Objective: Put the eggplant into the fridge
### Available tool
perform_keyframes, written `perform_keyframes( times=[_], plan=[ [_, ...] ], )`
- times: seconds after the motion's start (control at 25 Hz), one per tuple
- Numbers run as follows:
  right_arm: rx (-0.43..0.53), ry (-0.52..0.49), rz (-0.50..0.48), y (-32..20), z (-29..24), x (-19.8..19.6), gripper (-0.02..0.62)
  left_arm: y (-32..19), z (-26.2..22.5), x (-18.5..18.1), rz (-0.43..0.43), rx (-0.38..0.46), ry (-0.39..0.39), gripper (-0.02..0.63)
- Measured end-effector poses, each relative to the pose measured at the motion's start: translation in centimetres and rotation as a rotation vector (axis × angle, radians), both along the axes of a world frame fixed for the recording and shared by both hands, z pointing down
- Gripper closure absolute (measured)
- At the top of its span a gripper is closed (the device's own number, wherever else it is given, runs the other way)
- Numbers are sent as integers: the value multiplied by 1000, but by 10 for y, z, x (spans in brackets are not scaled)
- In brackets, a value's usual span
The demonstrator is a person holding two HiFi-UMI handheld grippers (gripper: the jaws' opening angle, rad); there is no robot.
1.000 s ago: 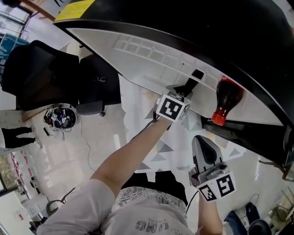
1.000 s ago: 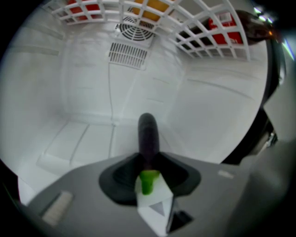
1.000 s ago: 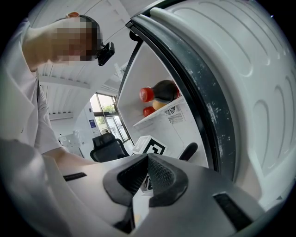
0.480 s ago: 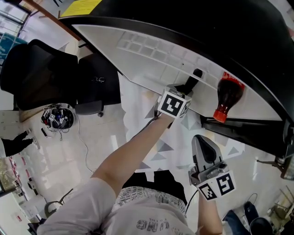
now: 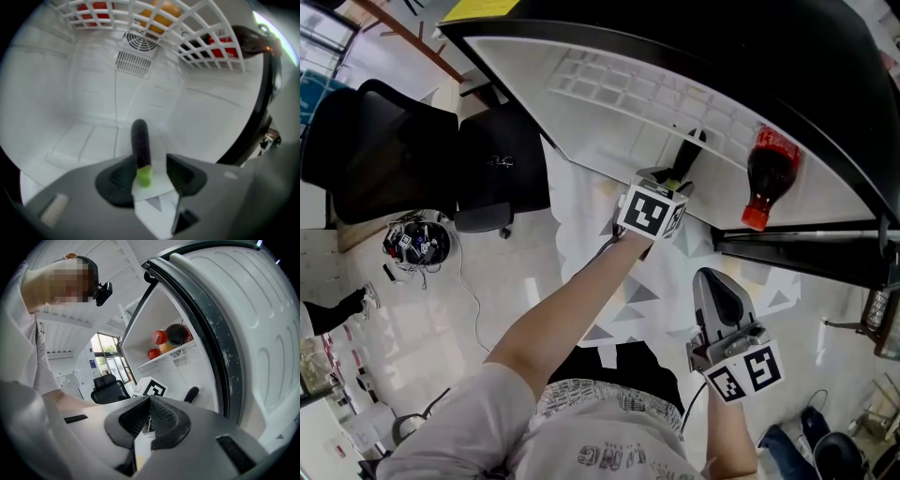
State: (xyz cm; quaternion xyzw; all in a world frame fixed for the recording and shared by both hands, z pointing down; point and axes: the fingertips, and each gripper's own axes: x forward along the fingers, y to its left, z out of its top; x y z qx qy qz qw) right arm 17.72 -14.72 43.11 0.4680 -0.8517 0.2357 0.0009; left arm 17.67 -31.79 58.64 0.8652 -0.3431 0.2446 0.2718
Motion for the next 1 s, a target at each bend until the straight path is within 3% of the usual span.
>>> perform_keyframes(
  times=[0.52, 1.0],
  plan=[
    [30, 15, 27, 15, -18, -18, 592, 33, -44, -18, 41, 60, 43, 409],
    [61, 32, 96, 22, -35, -31, 592, 65, -106, -49, 85, 176, 96, 516]
  ],
)
